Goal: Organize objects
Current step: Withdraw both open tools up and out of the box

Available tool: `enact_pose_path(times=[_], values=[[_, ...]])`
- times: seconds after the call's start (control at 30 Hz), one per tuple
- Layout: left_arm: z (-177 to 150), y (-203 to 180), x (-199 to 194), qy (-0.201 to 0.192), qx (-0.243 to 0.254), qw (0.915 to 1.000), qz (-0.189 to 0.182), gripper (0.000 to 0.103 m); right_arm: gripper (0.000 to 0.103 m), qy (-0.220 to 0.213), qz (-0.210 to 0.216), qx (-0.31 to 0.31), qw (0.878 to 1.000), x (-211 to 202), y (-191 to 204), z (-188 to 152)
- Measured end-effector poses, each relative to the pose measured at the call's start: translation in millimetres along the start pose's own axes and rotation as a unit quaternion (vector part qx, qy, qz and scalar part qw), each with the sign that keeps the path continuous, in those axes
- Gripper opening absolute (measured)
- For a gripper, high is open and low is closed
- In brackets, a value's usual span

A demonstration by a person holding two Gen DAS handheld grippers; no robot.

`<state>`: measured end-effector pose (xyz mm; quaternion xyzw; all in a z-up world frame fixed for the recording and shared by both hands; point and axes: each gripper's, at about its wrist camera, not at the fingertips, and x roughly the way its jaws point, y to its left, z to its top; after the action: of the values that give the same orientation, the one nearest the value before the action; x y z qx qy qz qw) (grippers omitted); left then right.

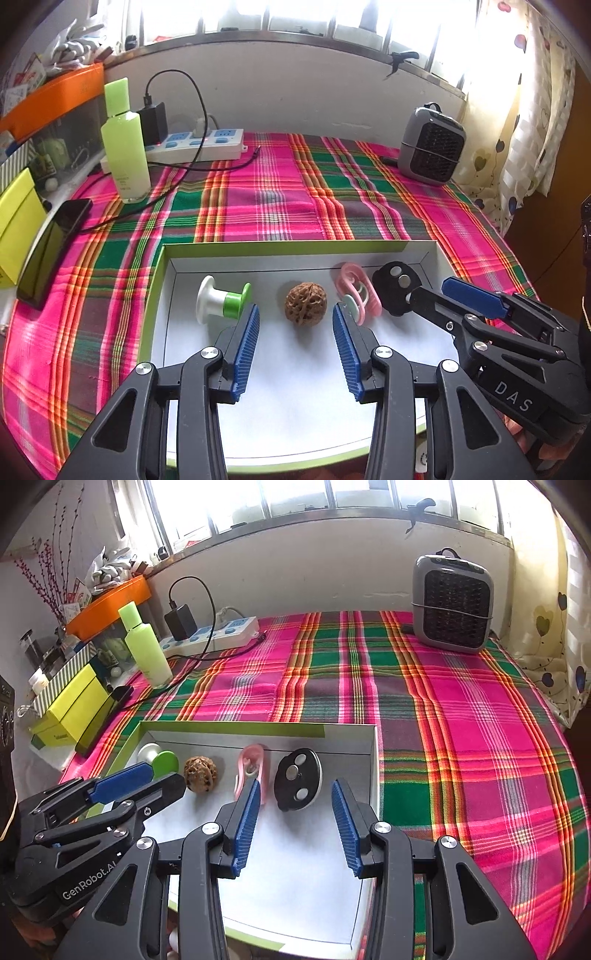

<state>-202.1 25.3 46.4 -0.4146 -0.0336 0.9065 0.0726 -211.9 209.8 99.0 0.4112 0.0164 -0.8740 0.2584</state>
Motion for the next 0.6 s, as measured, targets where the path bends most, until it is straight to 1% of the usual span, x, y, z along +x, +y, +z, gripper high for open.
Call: enact_pose_path(times=[0.27, 0.6], values=[[-7, 1, -16, -0.009, -0.004, 0.9999, 0.003, 0.04, 0.042, -0.004, -0.002, -0.006, 1.0, -10, 6, -8], [-19, 1, -38, -0.031, -0.007, 0.9995, 0.009, 0.04, 0.042, -0.014, -0.005, -0.005, 1.0, -26, 10, -19]])
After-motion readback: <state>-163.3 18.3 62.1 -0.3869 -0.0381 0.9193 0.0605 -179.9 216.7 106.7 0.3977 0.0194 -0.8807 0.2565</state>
